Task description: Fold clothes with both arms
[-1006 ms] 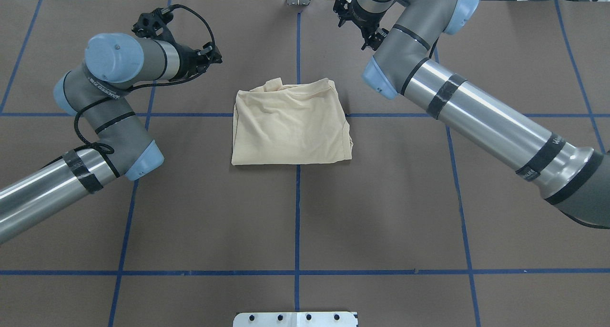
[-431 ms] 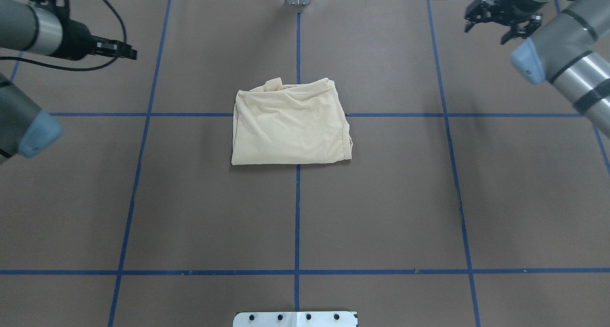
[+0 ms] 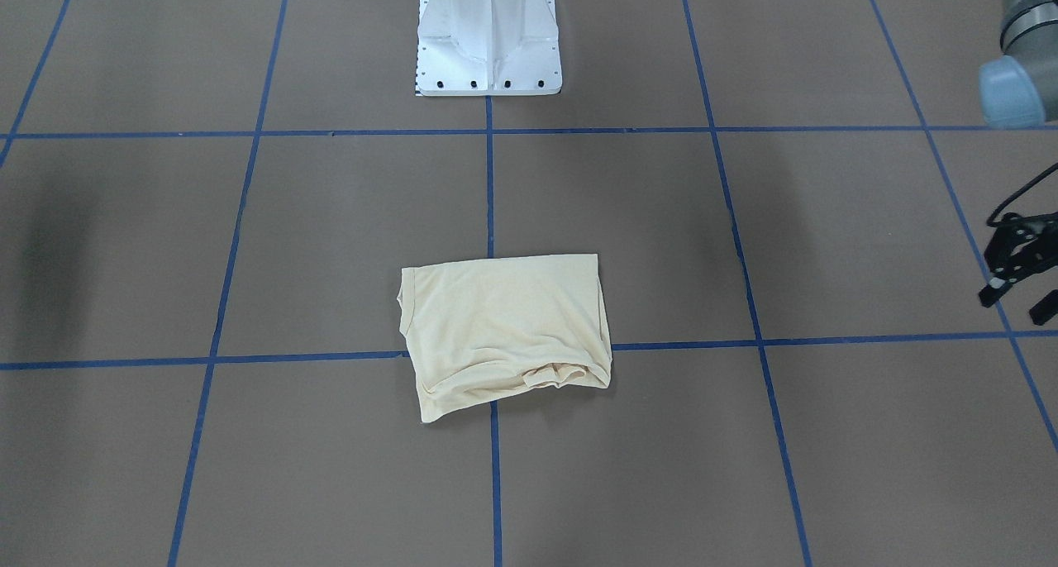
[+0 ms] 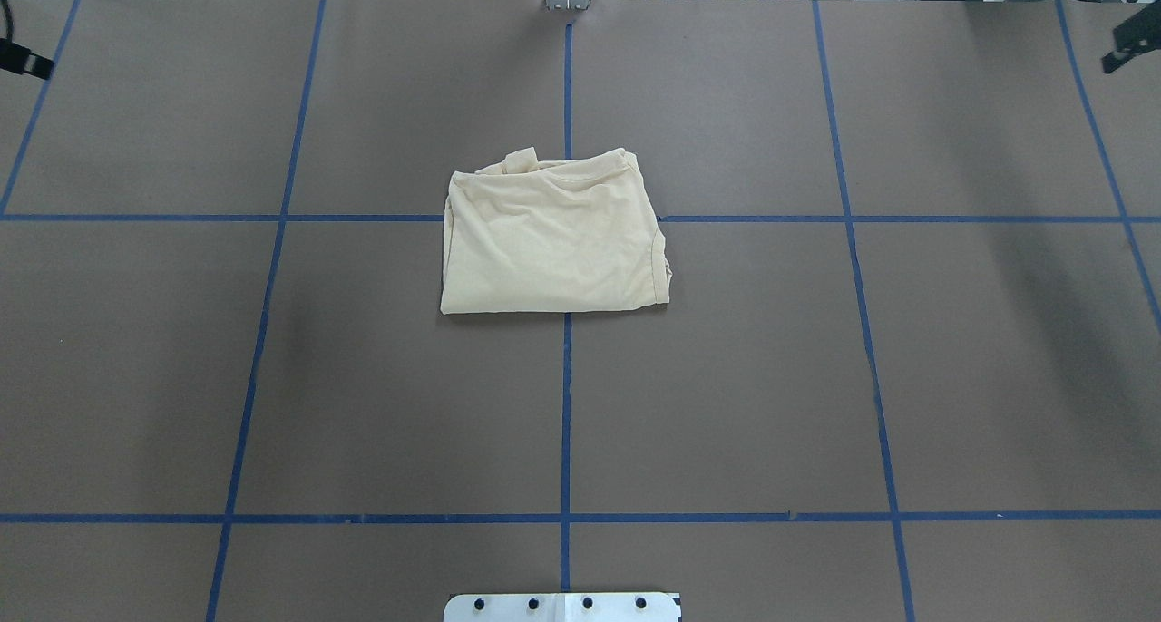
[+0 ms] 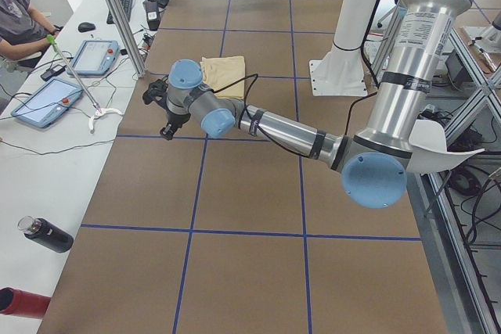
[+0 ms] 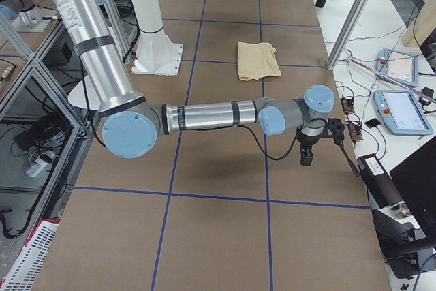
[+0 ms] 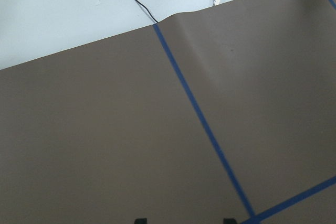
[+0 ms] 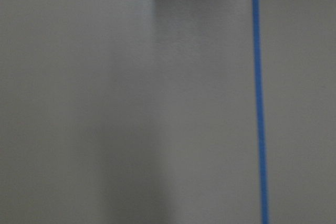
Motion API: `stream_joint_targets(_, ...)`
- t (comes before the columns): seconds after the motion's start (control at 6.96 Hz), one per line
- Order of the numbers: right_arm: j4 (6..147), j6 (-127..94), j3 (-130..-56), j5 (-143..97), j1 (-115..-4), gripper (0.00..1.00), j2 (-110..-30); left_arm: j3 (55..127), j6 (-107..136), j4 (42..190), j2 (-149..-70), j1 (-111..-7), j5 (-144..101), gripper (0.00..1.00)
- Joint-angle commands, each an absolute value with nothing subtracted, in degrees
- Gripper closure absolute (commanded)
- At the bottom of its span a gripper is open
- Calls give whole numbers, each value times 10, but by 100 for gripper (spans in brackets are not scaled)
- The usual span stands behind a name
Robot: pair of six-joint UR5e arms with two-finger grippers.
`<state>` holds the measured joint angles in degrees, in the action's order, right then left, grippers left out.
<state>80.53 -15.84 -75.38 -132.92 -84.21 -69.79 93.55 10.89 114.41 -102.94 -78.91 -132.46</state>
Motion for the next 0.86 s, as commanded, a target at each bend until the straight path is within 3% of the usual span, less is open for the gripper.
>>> stream_joint_targets(0.0,911,-47,-838,-1334,-888,0,-763,941,7,1087,-977,-860,-1367,0)
stream_joint_targets(0.29,928,-47,-930,-1332,-888,0,-843,985,11,1088,-913,-862,-1376,0)
stream_joint_targets(0.72,926,-47,-954,-1327,-888,0,-872,985,24,1095,-890,-865,-1365,0)
